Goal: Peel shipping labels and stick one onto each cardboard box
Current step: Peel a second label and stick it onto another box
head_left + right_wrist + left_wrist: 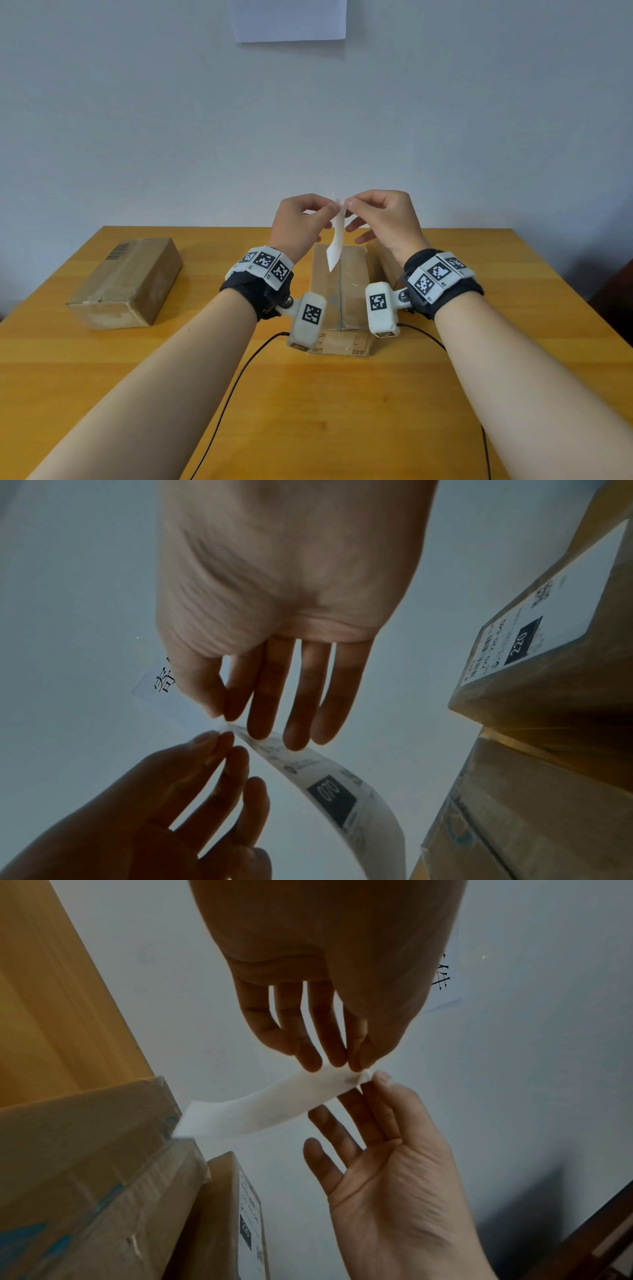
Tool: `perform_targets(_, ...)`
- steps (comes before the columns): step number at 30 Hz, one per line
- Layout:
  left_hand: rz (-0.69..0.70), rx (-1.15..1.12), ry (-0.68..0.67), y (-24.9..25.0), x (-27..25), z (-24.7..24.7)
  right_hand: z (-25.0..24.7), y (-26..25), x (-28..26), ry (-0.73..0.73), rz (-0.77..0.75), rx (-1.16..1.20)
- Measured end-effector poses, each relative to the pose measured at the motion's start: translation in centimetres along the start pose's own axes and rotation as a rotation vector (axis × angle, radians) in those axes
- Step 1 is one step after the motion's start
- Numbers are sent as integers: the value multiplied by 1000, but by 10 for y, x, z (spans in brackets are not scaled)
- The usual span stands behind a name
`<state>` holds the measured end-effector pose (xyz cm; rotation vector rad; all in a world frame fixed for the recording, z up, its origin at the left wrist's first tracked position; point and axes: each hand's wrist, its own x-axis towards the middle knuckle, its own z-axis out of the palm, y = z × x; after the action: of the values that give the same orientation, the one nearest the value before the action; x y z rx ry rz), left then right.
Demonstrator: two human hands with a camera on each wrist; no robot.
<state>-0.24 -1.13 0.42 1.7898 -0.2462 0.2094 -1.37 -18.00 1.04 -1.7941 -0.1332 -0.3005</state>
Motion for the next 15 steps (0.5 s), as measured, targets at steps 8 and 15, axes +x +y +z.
perform_targets(8, -70, -21, -25, 7, -3, 0, 1, -2, -2, -11, -22, -15)
perform_targets(15, -62, -13, -15, 4, 0, -1, 0, -3, -3, 0, -56, -17)
